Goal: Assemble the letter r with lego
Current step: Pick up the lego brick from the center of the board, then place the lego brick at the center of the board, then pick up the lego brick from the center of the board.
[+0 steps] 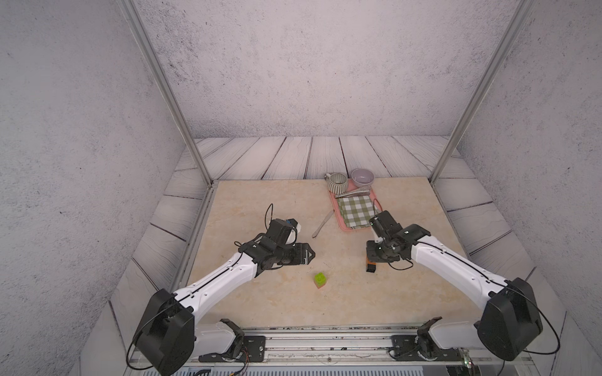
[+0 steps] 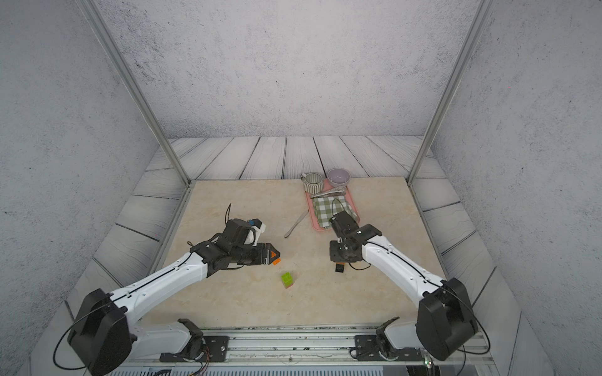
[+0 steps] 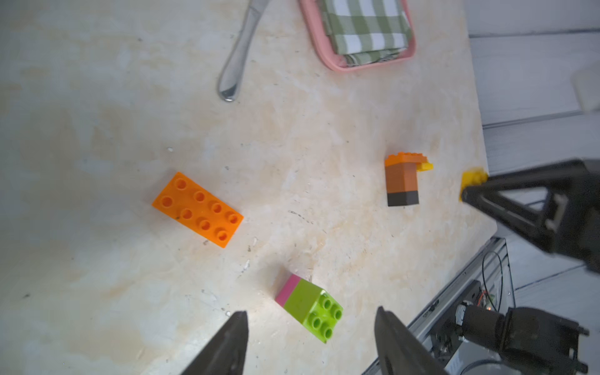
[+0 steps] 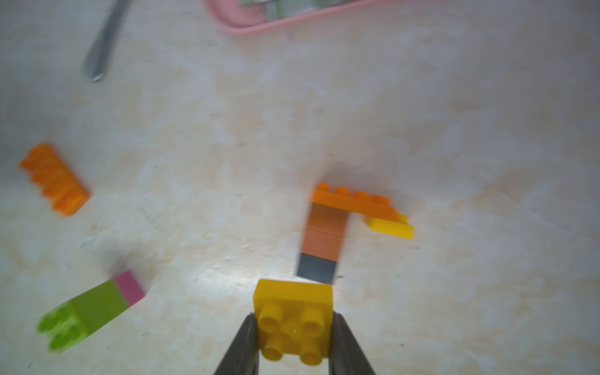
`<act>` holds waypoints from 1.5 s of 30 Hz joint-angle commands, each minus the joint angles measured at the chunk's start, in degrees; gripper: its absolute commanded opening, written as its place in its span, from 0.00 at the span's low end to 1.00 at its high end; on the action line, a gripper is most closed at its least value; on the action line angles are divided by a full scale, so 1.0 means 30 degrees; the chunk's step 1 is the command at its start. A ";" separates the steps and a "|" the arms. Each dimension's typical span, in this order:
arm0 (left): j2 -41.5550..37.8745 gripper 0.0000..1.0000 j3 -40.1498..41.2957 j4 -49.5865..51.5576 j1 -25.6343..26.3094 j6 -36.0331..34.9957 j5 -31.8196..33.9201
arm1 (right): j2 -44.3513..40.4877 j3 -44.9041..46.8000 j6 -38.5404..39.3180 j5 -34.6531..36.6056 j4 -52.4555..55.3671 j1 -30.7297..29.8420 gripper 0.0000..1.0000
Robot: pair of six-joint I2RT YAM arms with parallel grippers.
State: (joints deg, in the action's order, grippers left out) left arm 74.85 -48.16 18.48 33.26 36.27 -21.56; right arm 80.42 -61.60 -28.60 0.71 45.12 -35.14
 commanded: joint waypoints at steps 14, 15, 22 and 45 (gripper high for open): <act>0.1110 0.67 0.0290 -0.0190 -0.2860 0.1629 -0.1485 | 1.0600 -0.5901 0.6552 -0.2354 0.0951 -0.1912 0.40; 0.1095 0.67 0.0323 -0.0165 -0.2907 0.1649 -0.1510 | 1.0769 -0.5974 0.6501 -0.2197 0.0959 -0.1911 0.41; 0.0615 0.67 0.0574 -0.0066 -0.3286 0.1643 -0.1485 | 1.0202 -0.6536 0.6047 -0.1207 0.0906 -0.1911 0.71; -0.1717 0.62 0.5654 -0.5657 -1.1567 0.5335 -0.7457 | 1.7402 -1.7209 0.5528 -0.0240 0.3266 -0.5661 0.68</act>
State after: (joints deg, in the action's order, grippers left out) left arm 69.69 -31.55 2.31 -0.73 52.86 -41.43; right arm 132.70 -110.93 -10.76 -2.46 51.86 -51.53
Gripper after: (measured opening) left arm 0.623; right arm 0.683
